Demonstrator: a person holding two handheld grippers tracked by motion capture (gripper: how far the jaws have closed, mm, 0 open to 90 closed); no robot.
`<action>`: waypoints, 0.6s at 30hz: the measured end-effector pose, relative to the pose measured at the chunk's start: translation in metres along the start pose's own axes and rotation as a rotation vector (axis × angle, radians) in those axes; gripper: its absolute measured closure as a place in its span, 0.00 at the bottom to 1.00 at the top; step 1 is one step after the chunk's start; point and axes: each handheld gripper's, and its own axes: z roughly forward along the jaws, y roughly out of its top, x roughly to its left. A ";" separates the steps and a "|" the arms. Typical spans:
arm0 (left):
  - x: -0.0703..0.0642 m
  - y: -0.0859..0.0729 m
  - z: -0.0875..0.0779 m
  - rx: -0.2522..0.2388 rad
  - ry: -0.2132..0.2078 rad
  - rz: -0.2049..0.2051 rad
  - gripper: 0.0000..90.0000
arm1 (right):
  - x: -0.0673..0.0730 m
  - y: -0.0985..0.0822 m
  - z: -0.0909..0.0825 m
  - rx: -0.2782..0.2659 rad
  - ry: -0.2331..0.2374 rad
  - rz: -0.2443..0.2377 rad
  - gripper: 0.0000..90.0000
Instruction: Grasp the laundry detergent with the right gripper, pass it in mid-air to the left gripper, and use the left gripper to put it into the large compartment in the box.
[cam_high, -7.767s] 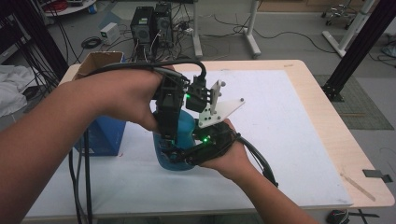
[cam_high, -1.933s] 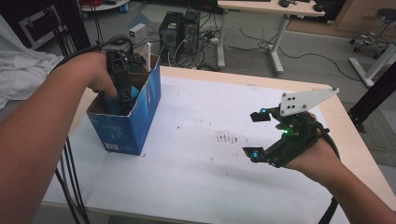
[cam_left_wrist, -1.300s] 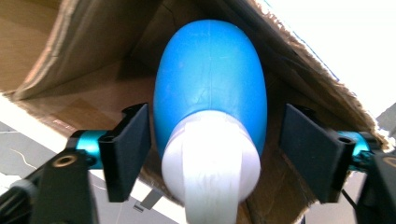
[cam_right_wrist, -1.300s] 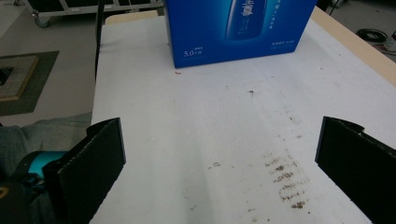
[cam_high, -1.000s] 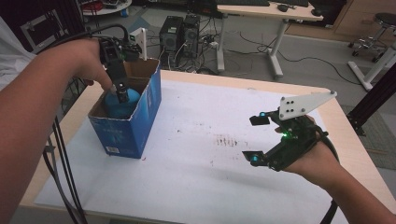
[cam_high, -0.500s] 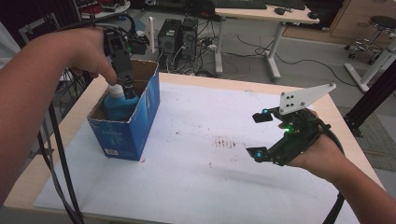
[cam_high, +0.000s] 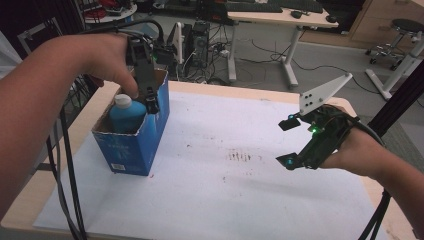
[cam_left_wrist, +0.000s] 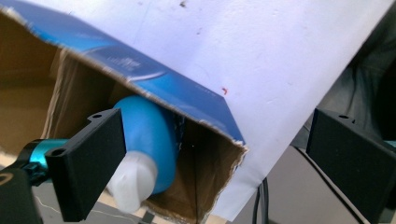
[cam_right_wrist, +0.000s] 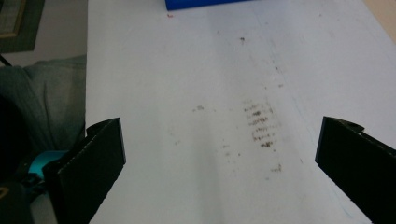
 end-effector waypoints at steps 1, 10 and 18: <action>-0.001 0.002 0.000 0.002 -0.006 0.009 0.05 | -0.002 0.001 -0.002 0.021 0.005 0.004 0.01; -0.016 0.023 0.011 0.032 -0.038 0.107 0.02 | -0.011 0.007 -0.017 0.177 0.006 -0.022 0.01; -0.031 0.042 0.022 0.032 -0.060 0.202 0.02 | -0.013 0.013 -0.017 0.373 0.003 -0.064 0.01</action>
